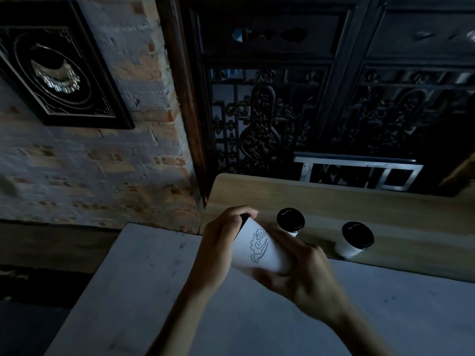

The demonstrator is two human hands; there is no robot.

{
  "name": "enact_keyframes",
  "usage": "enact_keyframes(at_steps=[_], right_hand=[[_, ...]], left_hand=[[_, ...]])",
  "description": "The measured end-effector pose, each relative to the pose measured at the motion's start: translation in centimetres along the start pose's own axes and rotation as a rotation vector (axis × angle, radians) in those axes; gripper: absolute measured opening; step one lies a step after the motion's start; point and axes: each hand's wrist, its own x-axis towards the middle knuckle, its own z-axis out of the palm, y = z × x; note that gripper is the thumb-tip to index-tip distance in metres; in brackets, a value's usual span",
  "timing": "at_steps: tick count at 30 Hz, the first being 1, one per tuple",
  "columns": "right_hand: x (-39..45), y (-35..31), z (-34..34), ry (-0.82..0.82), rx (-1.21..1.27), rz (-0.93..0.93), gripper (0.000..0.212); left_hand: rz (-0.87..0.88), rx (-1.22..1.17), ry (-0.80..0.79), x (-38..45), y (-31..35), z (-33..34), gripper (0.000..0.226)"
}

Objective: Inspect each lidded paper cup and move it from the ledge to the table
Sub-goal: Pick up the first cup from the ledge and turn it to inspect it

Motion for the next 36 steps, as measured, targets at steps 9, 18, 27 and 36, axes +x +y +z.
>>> enact_keyframes(at_steps=[9,18,27,36], right_hand=[[-0.9,-1.2,-0.9,-0.072,0.01,0.097,0.071],[-1.6,-2.3,-1.1,-0.152,-0.375,0.12,0.094],[-1.3,-2.2,-1.6,-0.167,0.268,0.224,0.059],[-1.1,-2.4,-1.0,-0.035,-0.075,0.119,0.066]], left_hand=[[-0.005,-0.027,-0.006,-0.2,0.6,0.5,0.038],[-0.011,0.01,-0.104,-0.9,0.8,1.2,0.046],[0.024,-0.054,-0.11,-0.5,1.5,1.1,0.037],[-0.048,-0.046,-0.14,-0.1,0.9,1.5,0.039]])
